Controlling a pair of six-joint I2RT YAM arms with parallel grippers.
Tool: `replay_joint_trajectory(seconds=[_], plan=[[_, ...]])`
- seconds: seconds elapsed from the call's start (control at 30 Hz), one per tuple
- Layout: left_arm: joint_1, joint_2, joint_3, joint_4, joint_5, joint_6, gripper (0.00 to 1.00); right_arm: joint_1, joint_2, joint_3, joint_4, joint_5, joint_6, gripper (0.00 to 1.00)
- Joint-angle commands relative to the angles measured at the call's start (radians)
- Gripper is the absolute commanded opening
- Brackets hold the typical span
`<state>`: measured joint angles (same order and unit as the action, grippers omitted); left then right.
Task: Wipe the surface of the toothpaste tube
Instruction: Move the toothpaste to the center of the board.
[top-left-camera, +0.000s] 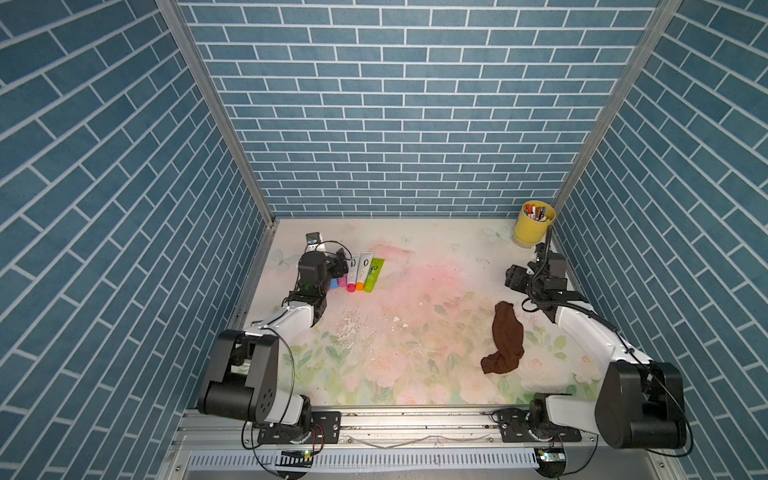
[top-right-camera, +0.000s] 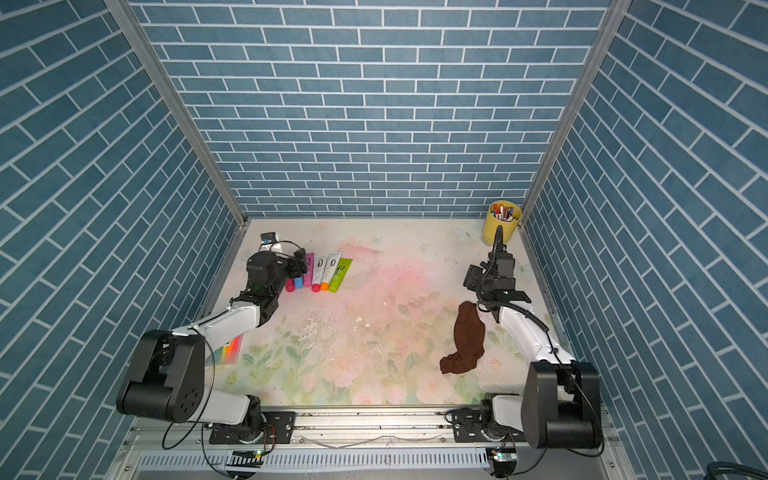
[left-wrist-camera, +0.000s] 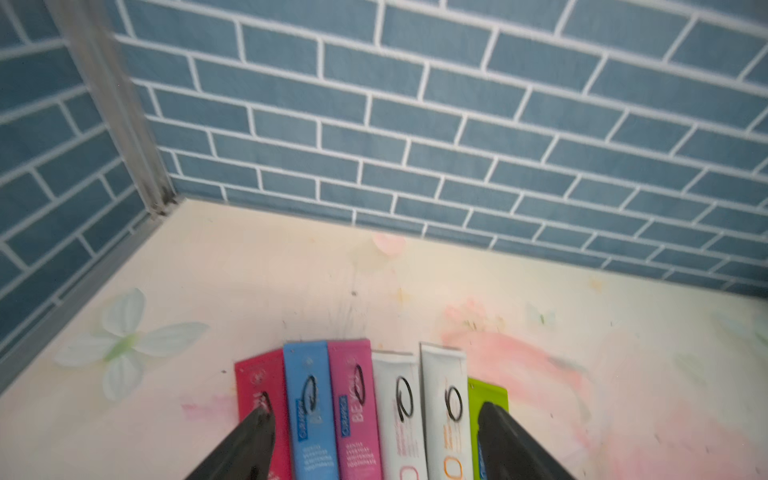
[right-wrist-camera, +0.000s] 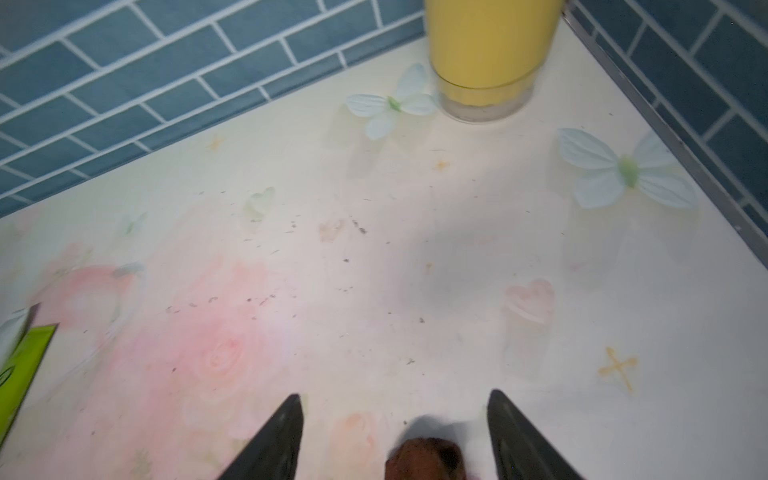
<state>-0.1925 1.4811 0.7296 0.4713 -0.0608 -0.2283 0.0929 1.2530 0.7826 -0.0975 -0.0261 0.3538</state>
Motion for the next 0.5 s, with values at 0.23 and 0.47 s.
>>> replay_joint_trajectory(seconds=[0.23, 0.47], plan=[[-0.169, 0.226, 0.236, -0.287, 0.0, 0.1, 0.71, 0.059, -0.083, 0.008, -0.076, -0.053, -0.012, 0.55], [-0.206, 0.303, 0.306, -0.365, -0.009, 0.118, 0.65, 0.067, -0.08, 0.013, -0.078, -0.057, -0.018, 0.53]])
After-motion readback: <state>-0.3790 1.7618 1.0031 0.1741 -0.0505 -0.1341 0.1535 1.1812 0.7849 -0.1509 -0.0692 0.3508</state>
